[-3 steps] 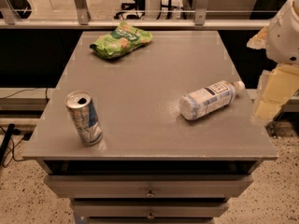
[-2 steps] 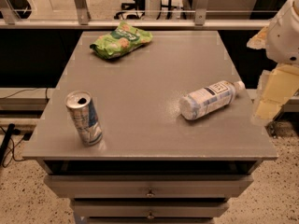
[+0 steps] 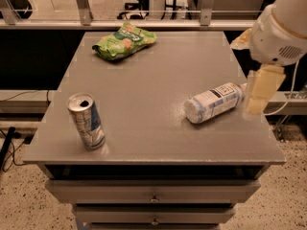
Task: Move blue plastic bottle near green rice chip bag
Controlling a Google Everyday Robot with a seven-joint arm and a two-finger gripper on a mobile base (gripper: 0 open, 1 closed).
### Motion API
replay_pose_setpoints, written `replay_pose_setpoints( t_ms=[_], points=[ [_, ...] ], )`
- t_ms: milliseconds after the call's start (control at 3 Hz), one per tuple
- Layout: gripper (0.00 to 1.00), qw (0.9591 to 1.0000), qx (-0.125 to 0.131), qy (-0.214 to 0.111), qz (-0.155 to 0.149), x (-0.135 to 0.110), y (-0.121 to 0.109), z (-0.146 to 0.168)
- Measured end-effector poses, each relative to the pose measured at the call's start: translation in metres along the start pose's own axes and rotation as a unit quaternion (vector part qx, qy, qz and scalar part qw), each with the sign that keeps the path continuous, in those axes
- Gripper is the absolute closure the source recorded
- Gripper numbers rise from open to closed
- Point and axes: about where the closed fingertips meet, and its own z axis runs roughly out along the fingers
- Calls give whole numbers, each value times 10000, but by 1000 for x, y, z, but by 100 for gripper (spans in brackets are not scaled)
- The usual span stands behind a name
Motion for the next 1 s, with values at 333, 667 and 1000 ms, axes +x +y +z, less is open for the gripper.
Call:
replay_pose_setpoints(
  t_ms=[333, 667, 1000],
  points=[
    [0, 9990, -150, -89, -407, -5, -20, 36],
    [0, 9976, -384, -69, -579, -5, -30, 66],
    [0, 9963, -621, -46, -597, -5, -31, 87]
  ],
)
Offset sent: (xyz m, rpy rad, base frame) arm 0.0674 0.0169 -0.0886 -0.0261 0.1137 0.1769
